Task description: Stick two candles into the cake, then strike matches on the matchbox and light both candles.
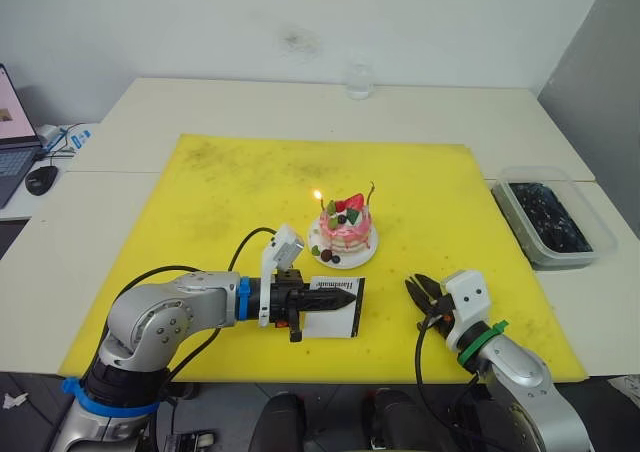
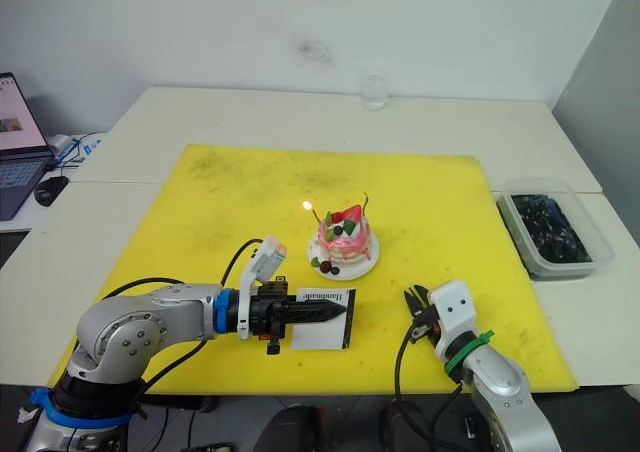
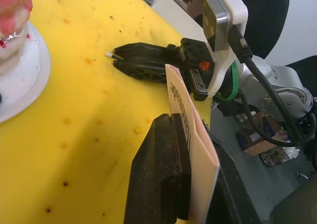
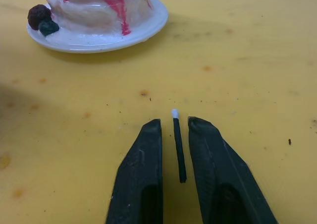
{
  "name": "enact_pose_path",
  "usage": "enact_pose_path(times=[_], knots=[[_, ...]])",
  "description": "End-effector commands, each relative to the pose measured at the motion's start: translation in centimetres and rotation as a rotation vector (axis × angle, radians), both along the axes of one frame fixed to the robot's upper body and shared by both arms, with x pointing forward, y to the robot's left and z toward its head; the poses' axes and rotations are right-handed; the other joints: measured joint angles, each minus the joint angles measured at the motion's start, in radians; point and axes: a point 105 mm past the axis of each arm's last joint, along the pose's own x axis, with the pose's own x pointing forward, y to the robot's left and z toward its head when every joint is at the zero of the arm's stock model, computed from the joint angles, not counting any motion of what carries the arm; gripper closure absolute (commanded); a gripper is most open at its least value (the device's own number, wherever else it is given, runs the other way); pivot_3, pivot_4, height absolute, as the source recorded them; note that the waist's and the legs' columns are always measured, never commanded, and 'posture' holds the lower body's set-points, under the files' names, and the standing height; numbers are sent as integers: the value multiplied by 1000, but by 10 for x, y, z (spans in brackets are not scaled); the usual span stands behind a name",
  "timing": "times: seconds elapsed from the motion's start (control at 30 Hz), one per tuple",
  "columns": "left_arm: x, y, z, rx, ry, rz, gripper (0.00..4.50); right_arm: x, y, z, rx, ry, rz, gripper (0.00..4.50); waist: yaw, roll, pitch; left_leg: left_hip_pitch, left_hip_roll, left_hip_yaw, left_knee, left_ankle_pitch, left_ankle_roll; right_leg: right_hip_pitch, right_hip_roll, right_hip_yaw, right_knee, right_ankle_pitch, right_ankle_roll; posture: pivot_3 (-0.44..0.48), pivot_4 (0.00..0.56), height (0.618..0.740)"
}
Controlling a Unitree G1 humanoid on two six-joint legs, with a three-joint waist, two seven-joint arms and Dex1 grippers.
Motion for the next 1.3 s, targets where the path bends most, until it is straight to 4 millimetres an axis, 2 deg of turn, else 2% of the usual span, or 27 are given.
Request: enact_pose_path(times=[0.03, 0.3, 0.43, 0.6, 0.87, 1.0, 1.3], knots=[[-2, 1, 4, -8, -17, -11, 4500, -2, 0, -2, 16, 13, 2, 4472, 0, 0, 0, 0, 0, 0, 0, 0, 0, 0, 0, 0, 0, 0, 0, 0, 150, 740], [-2, 0, 4, -9, -15, -9, 4500, -7, -1, 7, 24, -4, 22, 4472, 1, 0, 0, 0, 0, 0, 0, 0, 0, 0, 0, 0, 0, 0, 0, 0, 150, 740], [0, -2, 5, -21, -15, -6, 4500, -12, 0, 31, 4, -63, 69, 4472, 1, 0, 0, 0, 0, 0, 0, 0, 0, 0, 0, 0, 0, 0, 0, 0, 150, 740], [5, -5, 8, -35, -16, -2, 4500, -24, -1, 68, -113, -127, 206, 4472, 1, 0, 0, 0, 0, 0, 1, 0, 0, 0, 0, 0, 0, 0, 1, 0, 150, 740], [7, -10, 10, -53, -1, -32, 4500, -39, 24, 106, -298, -176, 538, 4472, 1, 0, 0, 0, -1, 0, 1, 0, 0, 1, 1, -1, 0, 1, 1, 0, 150, 740], [8, -11, 11, -53, 0, -33, 4500, -37, 36, 111, -353, -192, 606, 4472, 1, 0, 0, -1, -1, 0, 0, 0, 0, 0, 1, -1, -1, 0, 1, 0, 150, 740], [5, -11, 13, -75, 35, -40, 4500, -39, 45, 95, -409, -151, 654, 4472, 1, 0, 0, -1, -1, 0, 1, 0, 0, 0, 1, 0, -1, 0, 1, 0, 150, 740]])
